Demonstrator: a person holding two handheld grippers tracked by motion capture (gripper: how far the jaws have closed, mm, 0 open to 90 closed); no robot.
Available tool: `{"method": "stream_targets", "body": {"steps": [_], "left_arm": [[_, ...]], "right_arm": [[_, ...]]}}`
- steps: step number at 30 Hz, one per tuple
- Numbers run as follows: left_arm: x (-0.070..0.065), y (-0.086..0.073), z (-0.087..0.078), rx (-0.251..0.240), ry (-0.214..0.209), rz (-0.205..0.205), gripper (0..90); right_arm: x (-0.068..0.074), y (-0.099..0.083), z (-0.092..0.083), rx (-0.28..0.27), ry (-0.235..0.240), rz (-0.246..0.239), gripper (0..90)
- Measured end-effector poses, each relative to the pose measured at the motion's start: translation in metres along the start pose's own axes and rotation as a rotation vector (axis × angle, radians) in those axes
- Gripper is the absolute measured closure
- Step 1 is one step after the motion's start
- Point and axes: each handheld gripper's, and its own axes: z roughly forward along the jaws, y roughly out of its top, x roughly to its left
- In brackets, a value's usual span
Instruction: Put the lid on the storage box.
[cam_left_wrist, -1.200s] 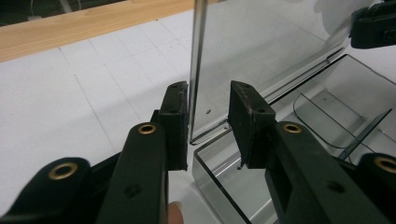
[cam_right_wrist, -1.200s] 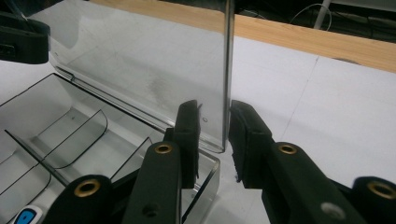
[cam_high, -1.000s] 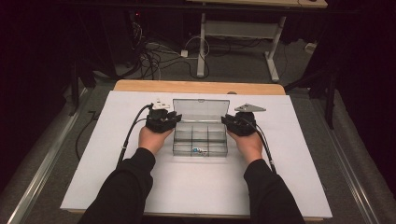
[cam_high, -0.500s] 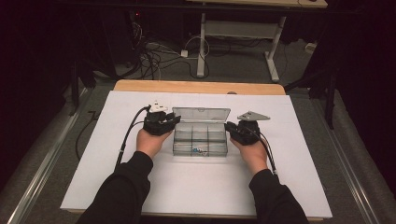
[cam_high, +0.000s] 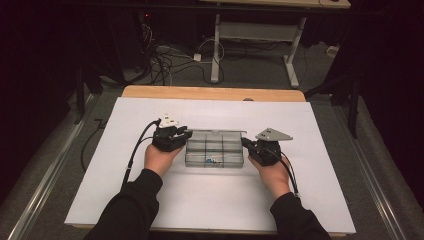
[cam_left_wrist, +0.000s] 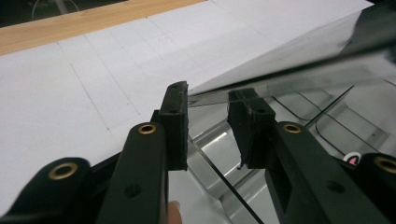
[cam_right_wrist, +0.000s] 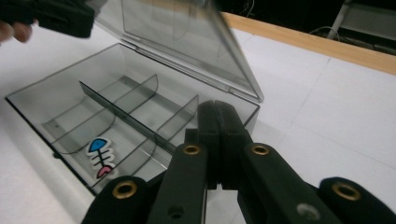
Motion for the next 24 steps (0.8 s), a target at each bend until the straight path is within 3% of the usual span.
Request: {"method": "stream_targets", "body": {"steps": [12,16,24], "left_arm": [[-0.003,-0.014,-0.001,0.0,-0.009,-0.005,66.2],[-0.007,-0.02,-0.006,0.009,-0.018,-0.004,56.6],[-0.008,-0.041,-0.033,-0.001,-0.015,0.002,42.9]], "right_arm": [[0.009,-0.003,-0.011,-0.033,0.025,0.009,90.0],[0.011,-0.007,-0.013,-0.026,0.02,-0.012,90.0],[0.012,-0.015,-0.018,-0.019,0.025,-0.006,90.0]]}}
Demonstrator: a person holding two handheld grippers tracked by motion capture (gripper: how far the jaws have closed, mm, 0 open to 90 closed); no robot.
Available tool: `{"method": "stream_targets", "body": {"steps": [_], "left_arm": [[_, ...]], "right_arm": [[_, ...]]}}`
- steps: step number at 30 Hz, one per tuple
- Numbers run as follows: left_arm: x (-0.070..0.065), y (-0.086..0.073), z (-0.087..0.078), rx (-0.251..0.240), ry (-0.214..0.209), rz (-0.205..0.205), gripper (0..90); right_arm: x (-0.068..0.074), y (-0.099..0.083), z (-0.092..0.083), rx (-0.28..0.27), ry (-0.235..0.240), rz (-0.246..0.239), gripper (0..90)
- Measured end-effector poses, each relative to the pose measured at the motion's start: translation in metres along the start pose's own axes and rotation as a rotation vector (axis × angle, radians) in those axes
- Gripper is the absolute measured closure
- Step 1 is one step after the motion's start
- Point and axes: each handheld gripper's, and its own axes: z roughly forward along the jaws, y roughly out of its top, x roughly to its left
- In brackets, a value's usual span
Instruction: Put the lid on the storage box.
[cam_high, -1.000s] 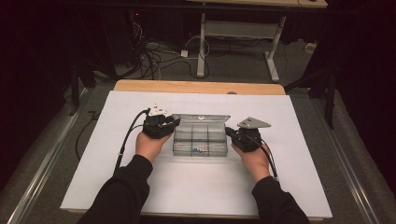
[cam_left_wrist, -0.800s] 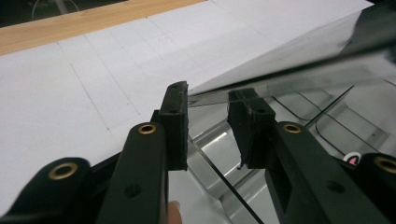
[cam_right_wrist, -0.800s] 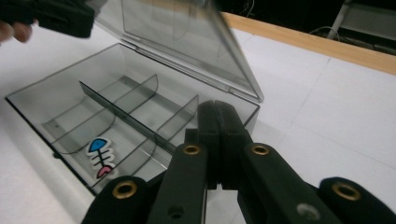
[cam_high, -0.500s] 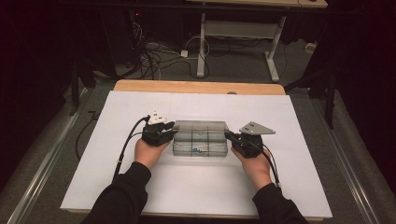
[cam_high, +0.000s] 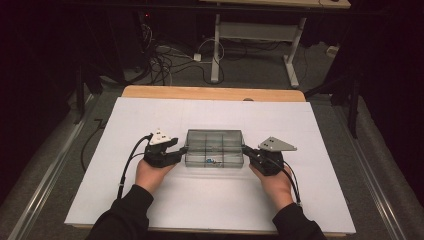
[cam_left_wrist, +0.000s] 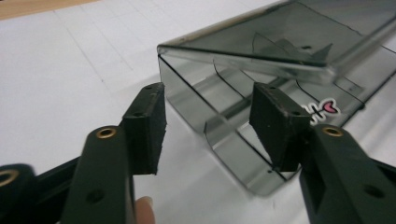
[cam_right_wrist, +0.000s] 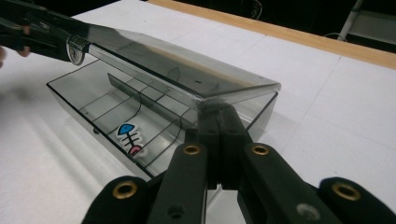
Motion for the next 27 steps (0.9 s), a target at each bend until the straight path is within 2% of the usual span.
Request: {"method": "stream_targets", "body": {"steps": [4,9,11,15,17,24,27], "left_arm": [[-0.001,-0.014,-0.013,-0.016,-0.007,0.0,39.1],[-0.003,-0.032,-0.03,-0.031,0.004,-0.001,26.1],[-0.005,-0.038,-0.037,-0.022,0.008,0.018,22.0],[-0.005,-0.048,-0.049,-0.04,0.03,0.038,12.0],[-0.003,-0.05,-0.052,-0.038,0.035,0.032,8.0],[0.004,-0.06,-0.054,-0.017,0.03,0.0,6.8],[0.002,-0.059,-0.054,-0.03,0.028,0.006,5.4]], "right_arm": [[0.001,-0.006,-0.002,0.008,0.005,0.007,90.0],[0.003,-0.011,-0.004,0.018,0.005,0.002,90.0],[0.004,-0.012,-0.005,0.016,0.006,0.002,90.0],[0.004,-0.017,-0.006,0.019,0.01,0.01,90.0],[0.003,-0.019,-0.005,0.025,0.009,0.01,90.0],[0.003,-0.025,-0.004,0.031,0.01,0.015,90.0],[0.003,-0.027,-0.005,0.033,0.007,0.016,90.0]]}}
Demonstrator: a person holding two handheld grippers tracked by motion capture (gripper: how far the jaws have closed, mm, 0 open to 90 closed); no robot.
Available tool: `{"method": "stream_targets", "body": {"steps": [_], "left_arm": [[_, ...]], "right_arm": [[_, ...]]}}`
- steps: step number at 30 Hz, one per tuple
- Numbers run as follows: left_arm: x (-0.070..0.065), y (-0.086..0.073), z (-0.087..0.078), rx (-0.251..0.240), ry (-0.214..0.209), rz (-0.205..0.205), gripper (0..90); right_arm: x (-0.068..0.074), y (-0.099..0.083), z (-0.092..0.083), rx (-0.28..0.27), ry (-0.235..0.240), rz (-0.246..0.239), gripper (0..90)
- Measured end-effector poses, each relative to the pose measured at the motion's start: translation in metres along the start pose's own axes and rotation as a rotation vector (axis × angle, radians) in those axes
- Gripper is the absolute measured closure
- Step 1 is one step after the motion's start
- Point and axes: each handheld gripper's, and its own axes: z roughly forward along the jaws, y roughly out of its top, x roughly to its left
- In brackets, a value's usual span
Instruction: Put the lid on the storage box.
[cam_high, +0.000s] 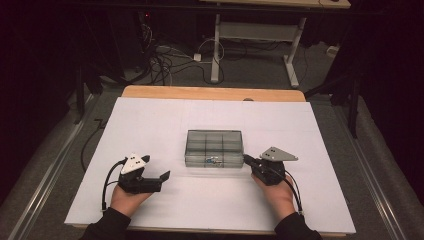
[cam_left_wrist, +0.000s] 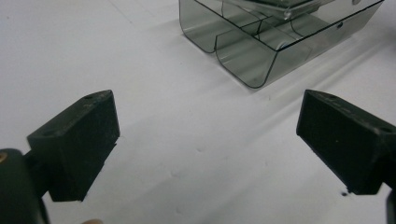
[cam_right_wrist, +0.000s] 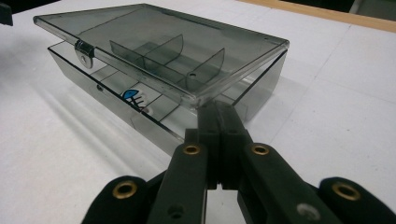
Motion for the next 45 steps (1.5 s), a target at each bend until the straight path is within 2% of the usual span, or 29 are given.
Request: {"method": "stream_targets", "body": {"steps": [8,11,21,23,29,32,37,40,43,45], "left_arm": [[-0.01,0.0,0.006,0.004,-0.018,0.033,1.4],[-0.011,-0.001,0.007,0.016,-0.019,0.037,1.3],[-0.006,-0.001,0.002,0.008,-0.005,0.032,1.0],[-0.003,-0.002,0.001,0.009,-0.002,0.028,1.0],[0.009,-0.007,-0.009,0.011,0.016,0.017,0.0],[0.014,-0.01,-0.014,0.01,0.021,0.008,0.0],[0.016,-0.012,-0.019,0.0,0.027,0.009,0.0],[0.017,-0.012,-0.021,-0.004,0.025,0.009,0.0],[0.017,-0.012,-0.021,-0.012,0.023,0.002,0.0],[0.017,-0.012,-0.021,-0.013,0.02,0.006,0.0]], "right_arm": [[-0.001,-0.004,0.0,0.003,-0.009,0.003,90.0],[-0.001,-0.004,0.0,-0.002,-0.006,-0.001,90.0],[0.0,-0.007,-0.005,0.005,-0.003,-0.004,88.0],[-0.002,-0.009,-0.009,0.01,0.001,0.004,82.7],[-0.009,-0.017,-0.023,-0.002,0.024,0.03,57.4],[-0.011,-0.023,-0.031,-0.033,0.026,0.052,42.6],[-0.013,-0.032,-0.046,-0.075,0.005,0.041,19.1],[-0.015,-0.038,-0.054,-0.076,-0.024,0.03,13.9],[-0.018,-0.043,-0.062,-0.091,-0.028,0.054,5.4],[-0.018,-0.045,-0.067,-0.095,-0.054,0.054,0.9]]}}
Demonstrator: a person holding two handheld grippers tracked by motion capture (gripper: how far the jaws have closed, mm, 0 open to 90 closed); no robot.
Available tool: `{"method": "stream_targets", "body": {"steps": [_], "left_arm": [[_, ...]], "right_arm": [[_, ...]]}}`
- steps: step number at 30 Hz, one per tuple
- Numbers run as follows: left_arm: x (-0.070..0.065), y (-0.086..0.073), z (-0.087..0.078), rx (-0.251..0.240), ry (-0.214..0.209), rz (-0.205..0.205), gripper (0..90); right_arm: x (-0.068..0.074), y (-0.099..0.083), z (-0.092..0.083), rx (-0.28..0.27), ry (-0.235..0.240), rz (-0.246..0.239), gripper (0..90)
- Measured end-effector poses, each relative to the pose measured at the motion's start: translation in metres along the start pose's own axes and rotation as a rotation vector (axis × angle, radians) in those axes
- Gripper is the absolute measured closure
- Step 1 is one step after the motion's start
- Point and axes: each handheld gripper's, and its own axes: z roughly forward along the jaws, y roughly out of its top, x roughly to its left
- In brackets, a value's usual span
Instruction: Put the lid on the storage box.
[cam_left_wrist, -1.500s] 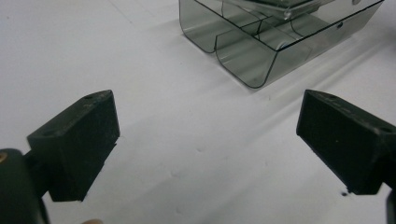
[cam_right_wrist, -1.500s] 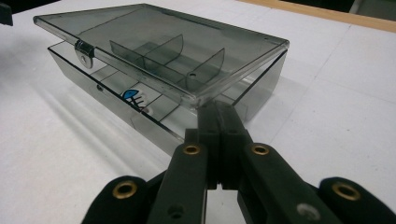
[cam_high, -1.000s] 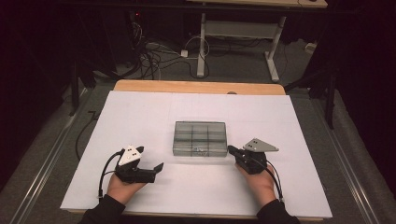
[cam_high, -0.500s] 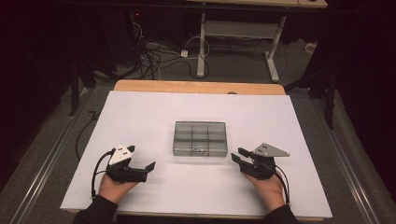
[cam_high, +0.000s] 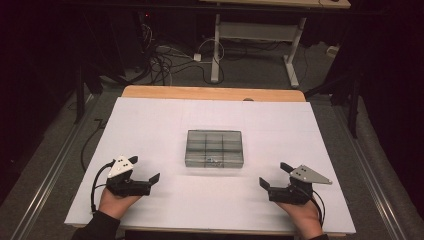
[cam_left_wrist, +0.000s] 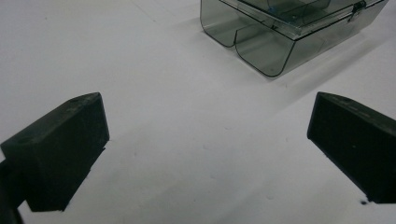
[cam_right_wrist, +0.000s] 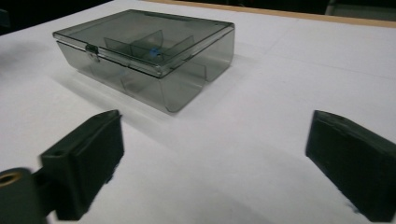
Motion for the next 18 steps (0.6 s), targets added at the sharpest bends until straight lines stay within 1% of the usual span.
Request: {"method": "stream_targets", "body": {"steps": [1,4,5,9,11,15,18], "left_arm": [[0.0,0.0,0.0,-0.001,-0.003,0.0,0.0],[-0.001,0.001,0.001,-0.011,-0.018,-0.001,0.0],[-0.001,0.001,0.002,-0.01,-0.02,0.0,0.0],[-0.004,0.002,0.004,-0.004,-0.033,0.007,0.0],[-0.005,0.002,0.003,-0.012,-0.032,0.002,0.0],[-0.005,0.002,0.0,-0.019,-0.028,-0.013,0.0],[-0.007,0.001,-0.001,-0.012,-0.022,-0.008,0.0]], "right_arm": [[0.0,-0.001,-0.003,-0.016,-0.008,-0.004,0.0],[0.002,-0.003,-0.011,-0.034,-0.028,-0.001,0.0],[0.003,-0.004,-0.012,-0.042,-0.028,-0.004,0.0],[0.004,-0.004,-0.011,-0.061,-0.03,-0.007,0.0],[0.004,-0.004,-0.011,-0.058,-0.03,-0.014,0.0],[0.001,-0.004,-0.014,-0.073,-0.031,-0.01,0.0],[0.001,-0.003,-0.015,-0.083,-0.036,-0.016,0.0]]}}
